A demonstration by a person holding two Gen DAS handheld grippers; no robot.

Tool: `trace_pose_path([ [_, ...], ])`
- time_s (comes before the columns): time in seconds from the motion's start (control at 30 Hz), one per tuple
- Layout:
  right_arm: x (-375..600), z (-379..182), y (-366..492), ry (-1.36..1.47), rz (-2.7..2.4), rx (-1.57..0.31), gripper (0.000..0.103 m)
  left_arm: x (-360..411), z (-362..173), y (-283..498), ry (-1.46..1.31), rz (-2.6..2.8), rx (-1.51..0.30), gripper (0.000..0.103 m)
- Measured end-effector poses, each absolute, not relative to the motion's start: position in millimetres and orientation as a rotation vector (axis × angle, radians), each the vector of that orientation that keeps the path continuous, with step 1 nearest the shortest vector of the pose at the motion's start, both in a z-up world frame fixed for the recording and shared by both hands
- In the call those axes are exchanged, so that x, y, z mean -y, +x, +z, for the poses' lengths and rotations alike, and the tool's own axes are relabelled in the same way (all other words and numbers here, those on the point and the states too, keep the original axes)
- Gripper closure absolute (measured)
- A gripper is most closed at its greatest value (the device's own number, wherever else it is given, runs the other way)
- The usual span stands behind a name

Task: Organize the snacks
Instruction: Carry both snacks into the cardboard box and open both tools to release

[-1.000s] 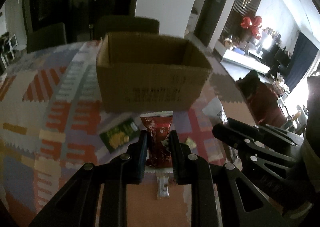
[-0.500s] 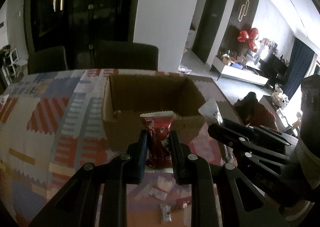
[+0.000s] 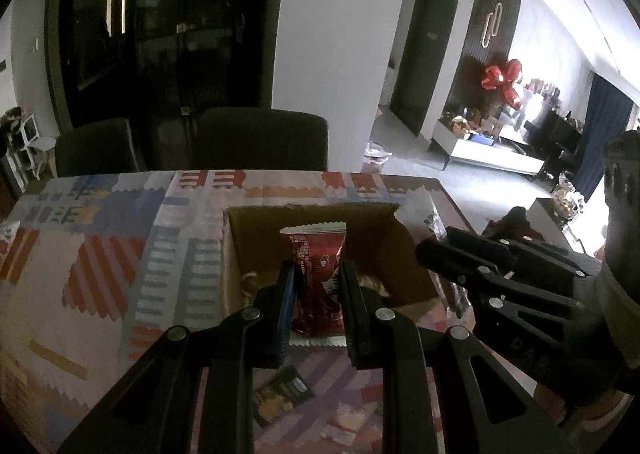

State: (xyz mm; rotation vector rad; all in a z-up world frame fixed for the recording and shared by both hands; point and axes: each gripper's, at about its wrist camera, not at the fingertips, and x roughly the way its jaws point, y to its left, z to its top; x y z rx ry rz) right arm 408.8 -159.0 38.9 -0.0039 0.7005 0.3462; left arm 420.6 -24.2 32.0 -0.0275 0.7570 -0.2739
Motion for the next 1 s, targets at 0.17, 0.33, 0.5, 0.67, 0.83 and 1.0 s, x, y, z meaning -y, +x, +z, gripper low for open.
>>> trace_pose_path([
  [0.17,153.2,37.6,432.1,-0.041,0.344,-0.702,0.080,21.3,27.8,443.5,-0.013,-0.262,-0.767,0.081],
  [0.33,147.6,31.3,454.2,-0.085,0.342,-0.714,0.079,21.9,21.5,463.5,-0.007,-0.259,-0.779,0.080],
  [0.5,149.5,21.0,463.5,-0.105,0.291,-0.709,0.059,23.8,18.1,468.4,0.035,-0.213,-0.749,0.054],
  [0.67,159.2,18.4,456.1,-0.087,0.268,-0.723,0.056,24.2,19.0,464.3,0.047,-0.203,-0.749,0.054],
  [0.83,164.2,19.0,435.9,-0.076,0.270,-0.726,0.056,25.7,24.2,444.8,0.050,-0.208,-0.734,0.054],
  [1.0,168.6,23.5,406.6,-0.053,0.279,-0.712,0.056,25.4,31.6,416.5,0.053,-0.216,-0.717,0.054],
])
